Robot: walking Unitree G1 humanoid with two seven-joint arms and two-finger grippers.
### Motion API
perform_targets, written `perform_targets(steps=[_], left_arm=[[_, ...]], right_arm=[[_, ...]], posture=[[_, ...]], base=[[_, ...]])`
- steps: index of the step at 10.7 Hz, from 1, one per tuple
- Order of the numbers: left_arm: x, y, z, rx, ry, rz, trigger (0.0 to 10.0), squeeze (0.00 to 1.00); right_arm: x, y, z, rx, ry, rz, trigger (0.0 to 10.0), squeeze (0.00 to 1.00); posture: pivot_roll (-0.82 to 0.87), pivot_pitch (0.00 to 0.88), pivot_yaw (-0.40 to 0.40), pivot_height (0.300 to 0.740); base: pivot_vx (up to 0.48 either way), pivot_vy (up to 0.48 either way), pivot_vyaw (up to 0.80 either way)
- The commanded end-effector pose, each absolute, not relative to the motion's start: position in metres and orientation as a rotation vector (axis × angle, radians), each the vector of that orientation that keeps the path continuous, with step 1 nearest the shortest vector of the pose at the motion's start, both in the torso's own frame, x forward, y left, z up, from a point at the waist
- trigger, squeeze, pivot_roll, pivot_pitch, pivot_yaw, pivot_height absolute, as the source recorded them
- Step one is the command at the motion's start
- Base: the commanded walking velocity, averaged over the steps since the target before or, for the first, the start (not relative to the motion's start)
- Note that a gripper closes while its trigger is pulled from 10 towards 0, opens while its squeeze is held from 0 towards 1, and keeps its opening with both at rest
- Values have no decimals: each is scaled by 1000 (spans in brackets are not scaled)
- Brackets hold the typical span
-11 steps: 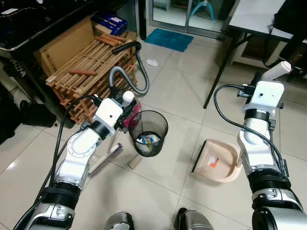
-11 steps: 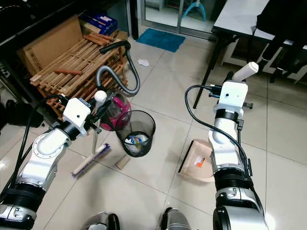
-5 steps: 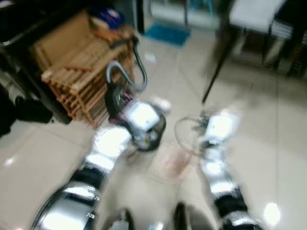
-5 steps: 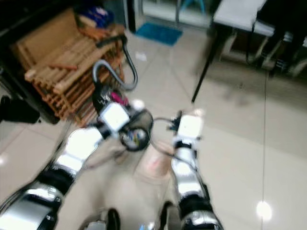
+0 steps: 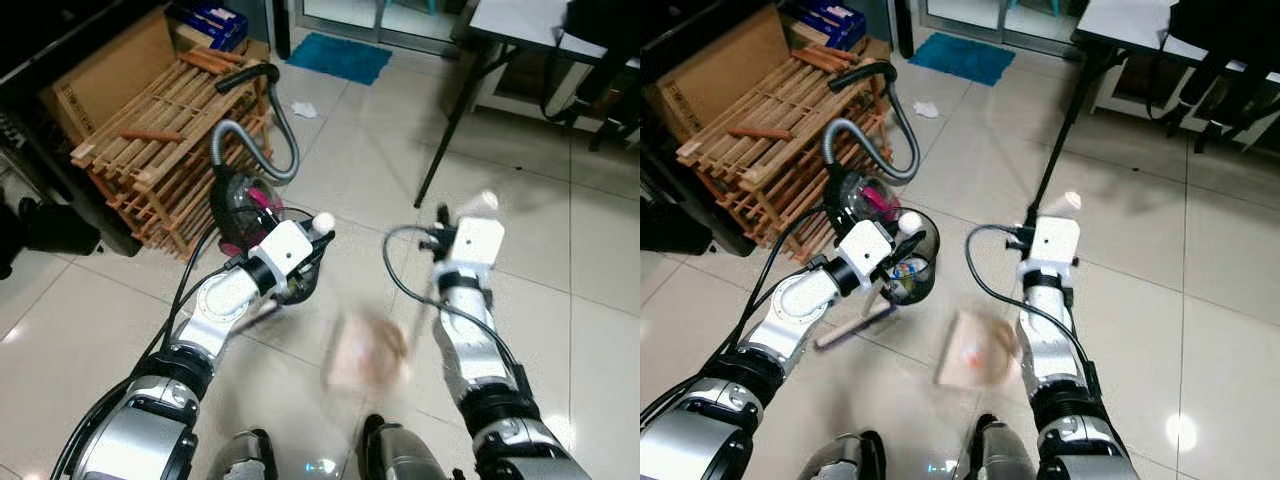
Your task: Sweep floor
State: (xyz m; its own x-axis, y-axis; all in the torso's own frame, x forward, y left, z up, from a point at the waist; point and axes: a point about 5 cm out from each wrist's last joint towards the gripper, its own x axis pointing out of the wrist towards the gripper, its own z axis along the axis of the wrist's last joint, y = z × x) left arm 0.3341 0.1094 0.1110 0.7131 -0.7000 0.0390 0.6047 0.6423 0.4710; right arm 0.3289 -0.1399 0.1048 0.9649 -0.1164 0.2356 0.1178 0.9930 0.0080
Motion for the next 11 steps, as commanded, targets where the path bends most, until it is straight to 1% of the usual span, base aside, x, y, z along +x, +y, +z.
perform_targets(steps=[1,4,5,7,9,10,11], left_arm=[[331,106,114,456,-264,-794,10000,0],[326,99,108,401,-258,-843,10000,0],[320,94,105,376,-245,-903,10000,0],[315,93,108,322,-261,-940,10000,0],[314,94,118,287,-297,-932,10000,0],[312,99,123,257,-299,-896,10000,0],[314,108,121,204,-224,-802,10000,0]], right_arm=[[329,-142,104,-7,-242,-125,10000,0],[330,-144,100,-9,-222,-124,10000,0],[330,-143,99,-10,-218,-120,10000,0],[331,-145,96,-18,-205,-120,10000,0],[330,-147,93,-26,-195,-123,10000,0],[330,-150,93,-21,-196,-129,10000,0],[330,-153,95,-4,-201,-140,10000,0]], posture=[[-70,221,12,740],[-64,202,11,740],[-63,193,12,740],[-54,173,14,740],[-43,152,15,740],[-39,135,16,740],[-36,123,15,740]], base=[[0,0,0],[0,0,0],[0,0,0],[0,0,0],[0,0,0],[0,0,0],[0,0,0]])
